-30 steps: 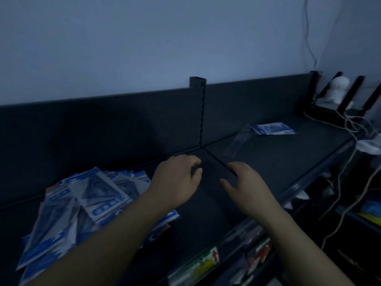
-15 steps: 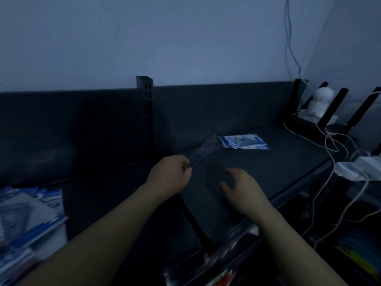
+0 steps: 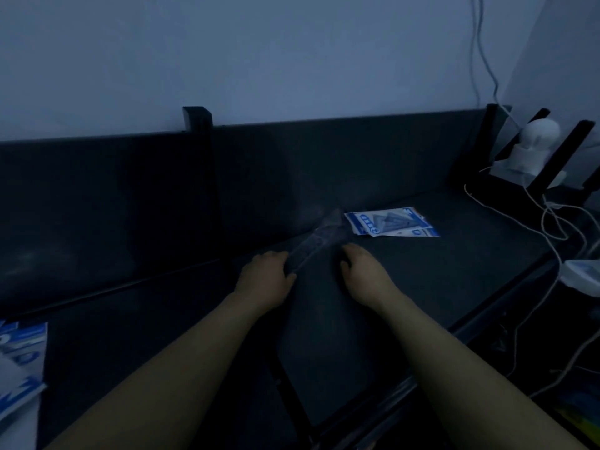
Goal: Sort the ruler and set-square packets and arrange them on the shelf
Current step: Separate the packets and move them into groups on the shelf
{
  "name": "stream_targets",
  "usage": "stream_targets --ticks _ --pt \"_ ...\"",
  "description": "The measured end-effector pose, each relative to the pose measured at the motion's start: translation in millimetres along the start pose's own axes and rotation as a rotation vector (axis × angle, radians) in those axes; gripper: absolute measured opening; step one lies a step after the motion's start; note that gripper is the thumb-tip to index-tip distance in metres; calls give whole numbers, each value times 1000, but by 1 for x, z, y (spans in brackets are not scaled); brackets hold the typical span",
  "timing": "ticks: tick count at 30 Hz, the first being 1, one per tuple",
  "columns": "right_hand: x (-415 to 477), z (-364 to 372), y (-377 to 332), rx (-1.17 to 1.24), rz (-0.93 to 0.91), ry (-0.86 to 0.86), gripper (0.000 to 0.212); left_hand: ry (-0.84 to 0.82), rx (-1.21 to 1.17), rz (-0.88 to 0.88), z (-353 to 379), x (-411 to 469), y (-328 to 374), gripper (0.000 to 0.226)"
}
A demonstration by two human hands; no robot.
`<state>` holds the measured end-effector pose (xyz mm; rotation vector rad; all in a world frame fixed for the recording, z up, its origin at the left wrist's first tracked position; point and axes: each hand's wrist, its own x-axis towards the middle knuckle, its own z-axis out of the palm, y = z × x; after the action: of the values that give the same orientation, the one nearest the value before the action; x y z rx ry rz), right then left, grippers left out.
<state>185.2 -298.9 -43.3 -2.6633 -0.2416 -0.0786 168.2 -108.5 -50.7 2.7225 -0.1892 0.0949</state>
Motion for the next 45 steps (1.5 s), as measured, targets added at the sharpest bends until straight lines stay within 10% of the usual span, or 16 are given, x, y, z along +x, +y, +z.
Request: stream_targets --ticks 18,22,34,45 --pt "-25 8 -13 -20 -315 -83 45 115 -135 -125 -6 0 -22 31" --pt "-10 -5 8 -36 -193 156 42 74 -123 -93 -3 1 -17 45" --pt "10 -27 55 -222 -68 59 46 -103 -69 -142 -13 10 -4 73" --pt "25 -25 8 -360 -56 -280 60 -151 -135 -241 -35 -6 -7 14"
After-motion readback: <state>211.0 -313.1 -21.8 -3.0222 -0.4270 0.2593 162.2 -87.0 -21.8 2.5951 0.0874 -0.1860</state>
